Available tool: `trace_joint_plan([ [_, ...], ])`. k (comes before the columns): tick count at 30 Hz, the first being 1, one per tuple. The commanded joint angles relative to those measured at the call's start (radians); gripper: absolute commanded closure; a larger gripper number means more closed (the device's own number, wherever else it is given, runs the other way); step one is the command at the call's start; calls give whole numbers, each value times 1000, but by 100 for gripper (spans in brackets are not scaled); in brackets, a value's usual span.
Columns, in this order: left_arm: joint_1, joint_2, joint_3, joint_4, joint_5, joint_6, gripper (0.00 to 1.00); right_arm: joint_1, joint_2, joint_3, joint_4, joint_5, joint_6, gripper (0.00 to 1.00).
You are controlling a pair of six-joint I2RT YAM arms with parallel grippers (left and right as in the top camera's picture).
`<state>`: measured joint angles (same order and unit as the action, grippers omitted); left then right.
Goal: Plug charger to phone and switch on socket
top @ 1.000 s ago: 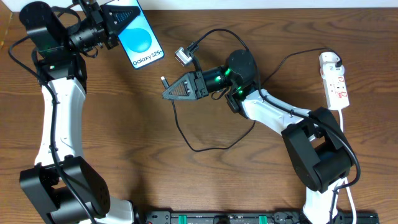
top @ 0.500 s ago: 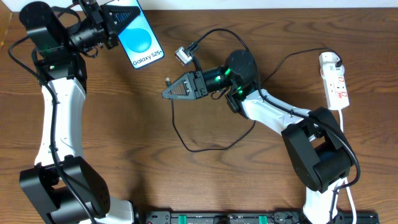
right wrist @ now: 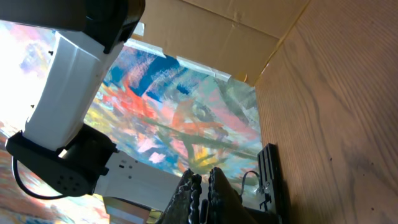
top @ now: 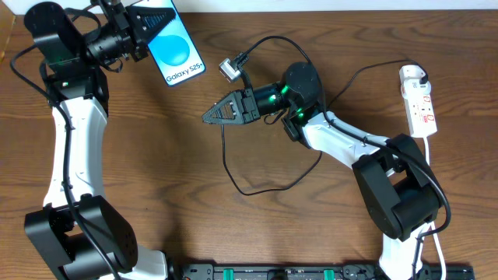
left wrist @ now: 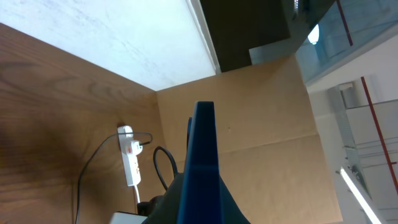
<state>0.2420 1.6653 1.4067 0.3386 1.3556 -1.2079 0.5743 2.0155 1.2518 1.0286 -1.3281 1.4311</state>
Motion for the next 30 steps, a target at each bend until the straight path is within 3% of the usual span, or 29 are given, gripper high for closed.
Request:
trace_joint_plan([
  [1, 5, -8, 11, 8, 6, 3, 93, 0, 0, 9, 2, 5, -11, 93],
  [3, 5, -8, 11, 8, 6, 3, 93, 0, 0, 9, 2, 6, -11, 90],
  [7, 5, -8, 11, 8, 6, 3, 93, 0, 0, 8, -2, 4, -15, 94],
  [11, 5, -8, 11, 8, 5, 7, 93, -1, 1, 8, -101, 5, -111, 94],
  [17, 6, -8, 11, 8, 6, 10, 92, -2, 1, 8, -621, 82, -505, 92],
  [23, 6, -8, 11, 8, 6, 10, 93, -24, 0, 8, -975, 253, -726, 92],
  [27, 6, -8, 11, 8, 7, 30, 93, -66, -19, 10, -1210, 444, -807, 94],
  [28, 6, -8, 11, 8, 6, 30, 93, -91, -56, 19, -1360, 614, -838, 96],
  [30, 6, -8, 11, 8, 6, 33, 93, -106, -94, 34, -1503, 831, -841, 98],
])
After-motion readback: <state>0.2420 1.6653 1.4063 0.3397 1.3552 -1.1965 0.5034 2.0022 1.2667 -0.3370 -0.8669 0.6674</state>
